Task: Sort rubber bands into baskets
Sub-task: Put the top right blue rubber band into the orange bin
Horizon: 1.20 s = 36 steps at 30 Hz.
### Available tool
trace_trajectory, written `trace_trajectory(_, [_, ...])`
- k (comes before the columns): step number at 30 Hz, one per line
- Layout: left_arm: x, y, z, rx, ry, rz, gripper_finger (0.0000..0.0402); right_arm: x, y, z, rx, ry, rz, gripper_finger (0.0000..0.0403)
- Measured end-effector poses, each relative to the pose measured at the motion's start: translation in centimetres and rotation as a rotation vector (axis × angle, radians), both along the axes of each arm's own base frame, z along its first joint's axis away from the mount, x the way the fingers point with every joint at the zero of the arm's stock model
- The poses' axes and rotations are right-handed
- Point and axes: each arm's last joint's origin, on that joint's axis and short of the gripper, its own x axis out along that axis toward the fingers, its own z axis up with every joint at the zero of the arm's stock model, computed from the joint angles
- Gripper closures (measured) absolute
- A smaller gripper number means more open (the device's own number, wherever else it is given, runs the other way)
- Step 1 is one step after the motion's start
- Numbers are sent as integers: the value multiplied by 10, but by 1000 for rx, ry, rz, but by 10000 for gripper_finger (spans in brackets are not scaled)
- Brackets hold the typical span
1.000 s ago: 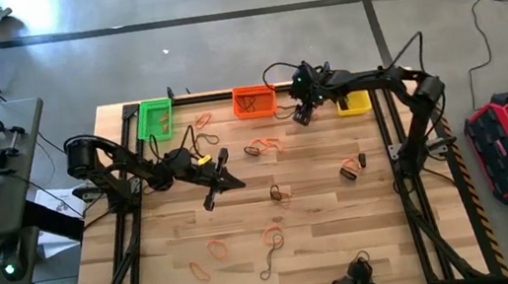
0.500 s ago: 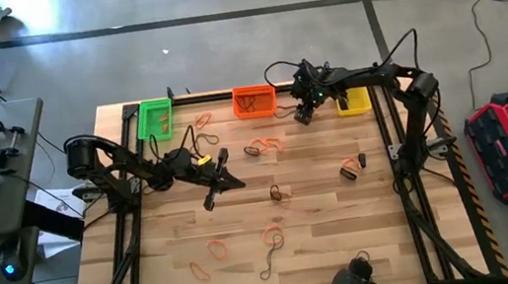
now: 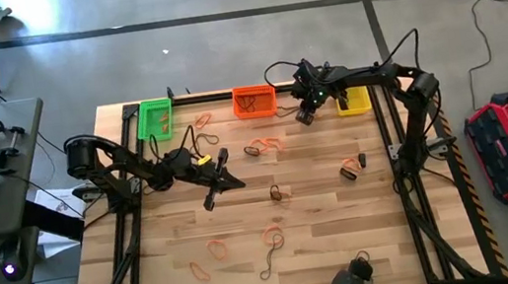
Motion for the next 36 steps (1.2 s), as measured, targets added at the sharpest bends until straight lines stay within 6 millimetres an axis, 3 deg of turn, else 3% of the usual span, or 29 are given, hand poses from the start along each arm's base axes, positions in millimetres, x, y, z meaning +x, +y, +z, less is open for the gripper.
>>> trace_trajectory(16, [0, 0, 1, -30, 1, 1, 401, 11, 34, 72, -282, -46, -76, 402])
trace_trajectory(22, [-1, 4, 1, -62, 14, 20, 401, 24, 51, 86, -336, -130, -48, 403])
trace_trajectory(36, [-34, 21, 7, -85, -5, 119, 402, 62, 74, 110, -526, -402, 71, 403])
